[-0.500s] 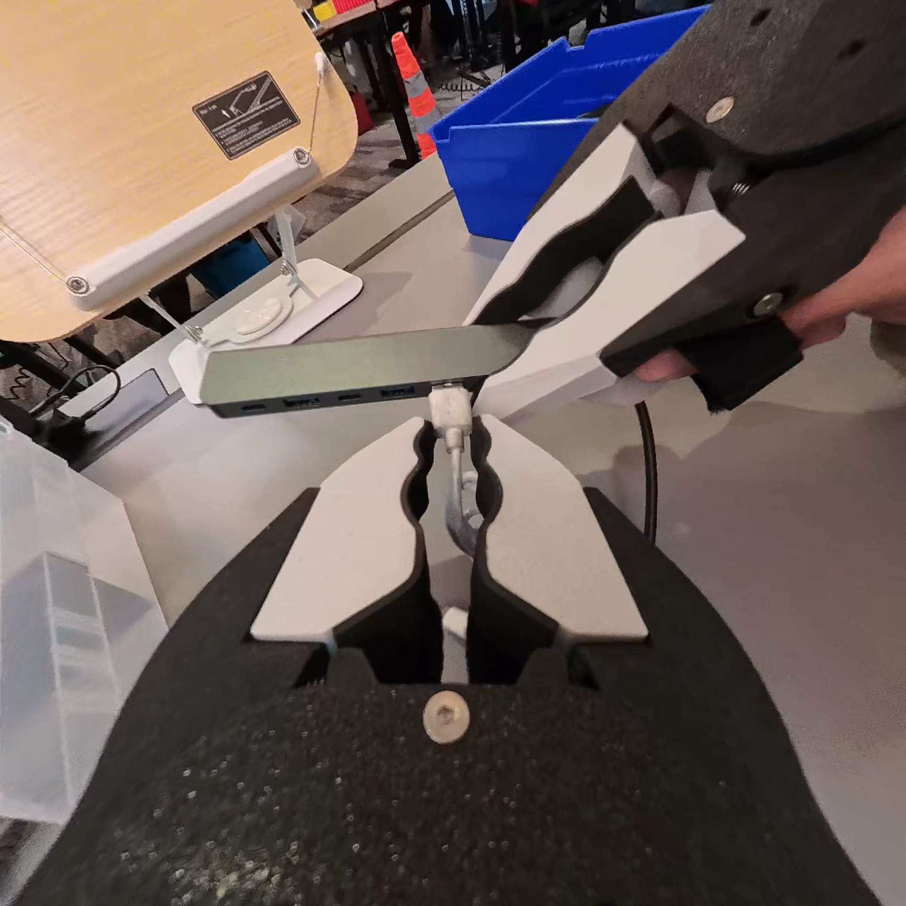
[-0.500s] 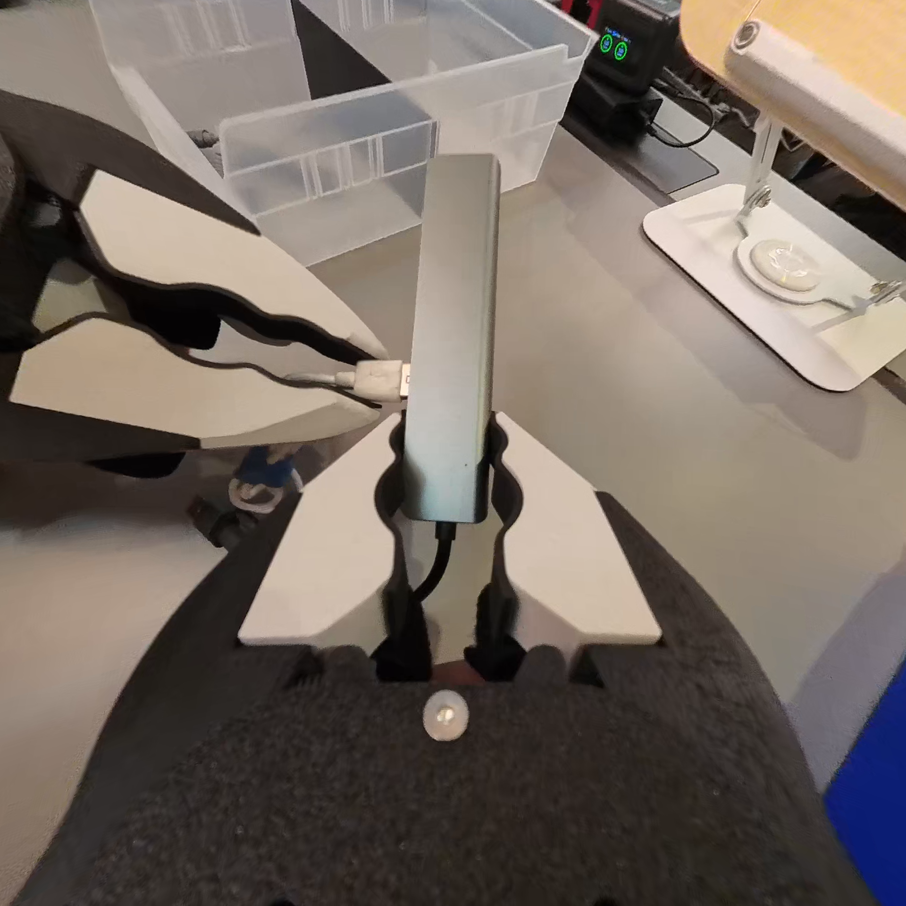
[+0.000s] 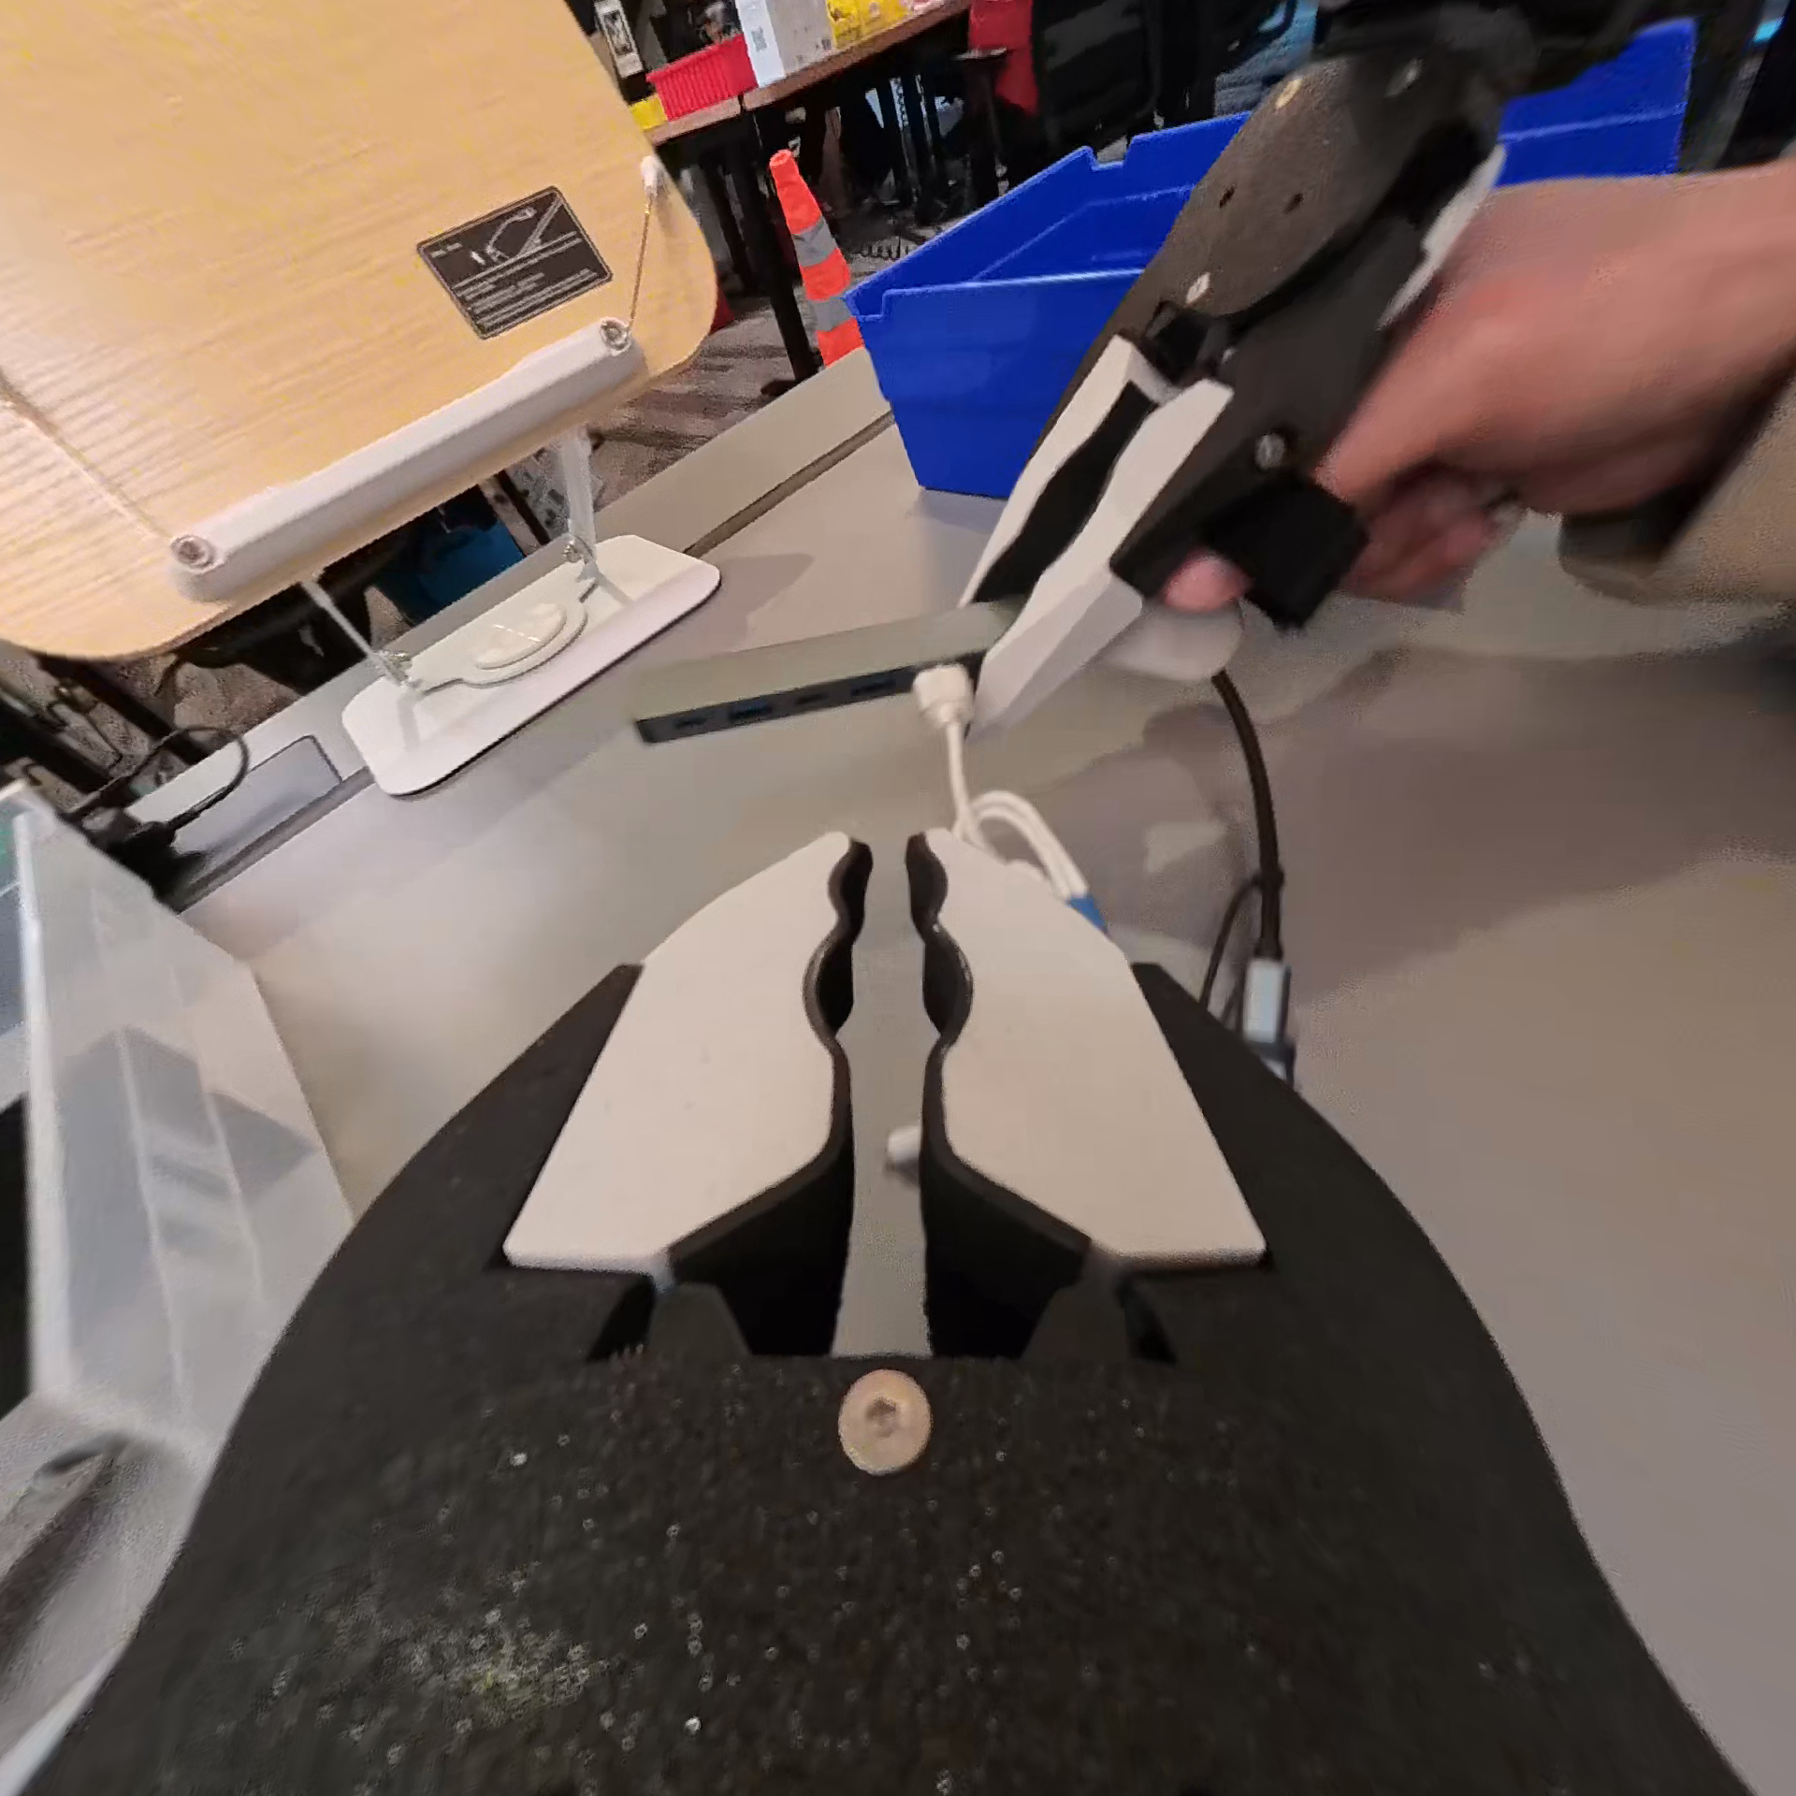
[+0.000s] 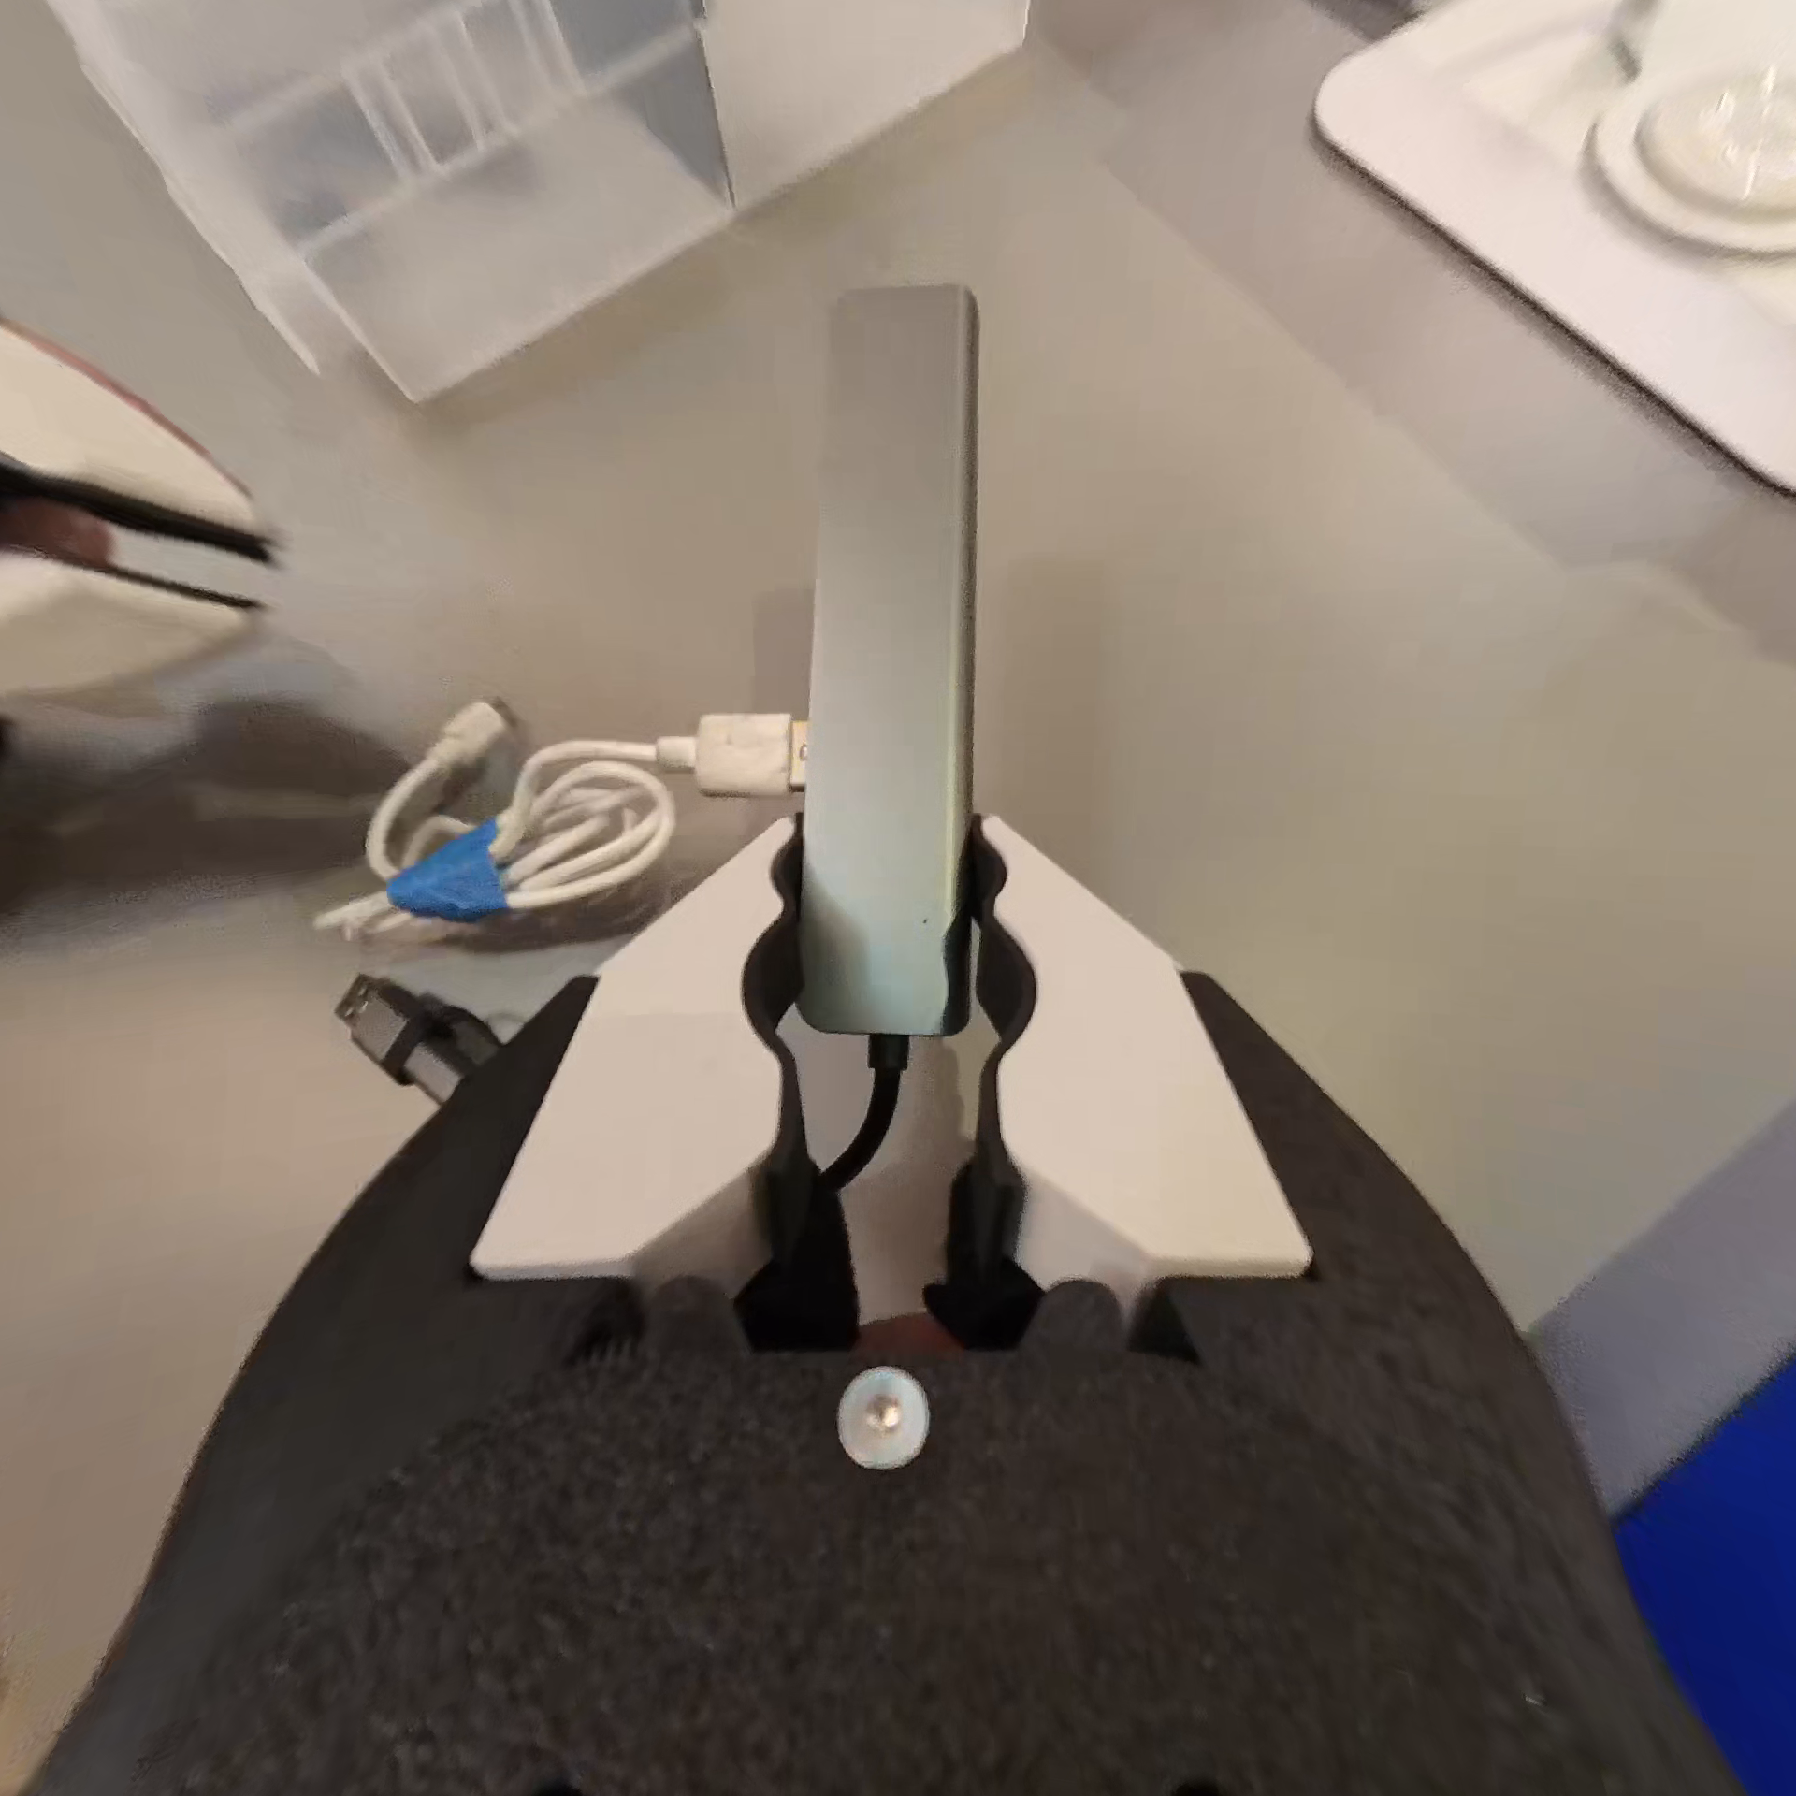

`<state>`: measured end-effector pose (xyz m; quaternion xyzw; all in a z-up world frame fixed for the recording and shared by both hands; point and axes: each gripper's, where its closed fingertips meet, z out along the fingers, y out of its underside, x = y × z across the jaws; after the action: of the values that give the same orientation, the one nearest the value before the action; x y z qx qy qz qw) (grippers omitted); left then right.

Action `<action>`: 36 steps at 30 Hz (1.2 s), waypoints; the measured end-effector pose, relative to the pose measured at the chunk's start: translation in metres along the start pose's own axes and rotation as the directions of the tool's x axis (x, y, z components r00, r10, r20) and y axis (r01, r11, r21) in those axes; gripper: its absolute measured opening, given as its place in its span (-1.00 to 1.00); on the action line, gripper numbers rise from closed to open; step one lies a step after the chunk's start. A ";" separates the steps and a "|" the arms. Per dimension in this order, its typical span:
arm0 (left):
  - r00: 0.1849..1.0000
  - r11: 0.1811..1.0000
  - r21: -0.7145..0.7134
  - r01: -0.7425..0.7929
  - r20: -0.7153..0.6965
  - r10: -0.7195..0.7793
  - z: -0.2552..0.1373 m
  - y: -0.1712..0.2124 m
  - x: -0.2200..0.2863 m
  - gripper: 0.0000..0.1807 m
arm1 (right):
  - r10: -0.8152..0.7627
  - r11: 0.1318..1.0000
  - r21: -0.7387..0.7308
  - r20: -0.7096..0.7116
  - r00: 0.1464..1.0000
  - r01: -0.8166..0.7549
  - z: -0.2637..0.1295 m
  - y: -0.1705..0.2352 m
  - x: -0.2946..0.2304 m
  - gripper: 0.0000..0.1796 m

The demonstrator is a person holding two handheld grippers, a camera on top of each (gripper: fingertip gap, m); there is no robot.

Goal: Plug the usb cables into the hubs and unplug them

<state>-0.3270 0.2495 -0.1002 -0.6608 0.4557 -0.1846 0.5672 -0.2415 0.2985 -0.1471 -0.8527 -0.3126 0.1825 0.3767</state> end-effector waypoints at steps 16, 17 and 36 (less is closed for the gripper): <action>0.958 0.952 -0.153 0.266 0.153 -0.243 -0.085 0.058 -0.073 -0.61 | -0.069 0.990 -0.132 -0.117 0.991 0.053 0.016 0.039 0.033 -0.58; 0.949 0.950 -0.156 0.272 0.206 -0.239 -0.093 0.058 -0.094 -0.60 | -0.075 0.990 -0.130 -0.141 0.987 0.056 0.015 0.039 0.035 -0.48; 0.787 0.453 -0.647 0.613 0.450 -0.422 -0.065 0.181 -0.217 -0.49 | 0.004 0.989 0.146 -0.118 0.993 0.013 -0.017 0.019 -0.007 -0.37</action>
<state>-0.5596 0.3990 -0.1887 -0.9591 0.1968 -0.0621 0.1937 -0.2302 0.2754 -0.1499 -0.8313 -0.2776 0.1535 0.4565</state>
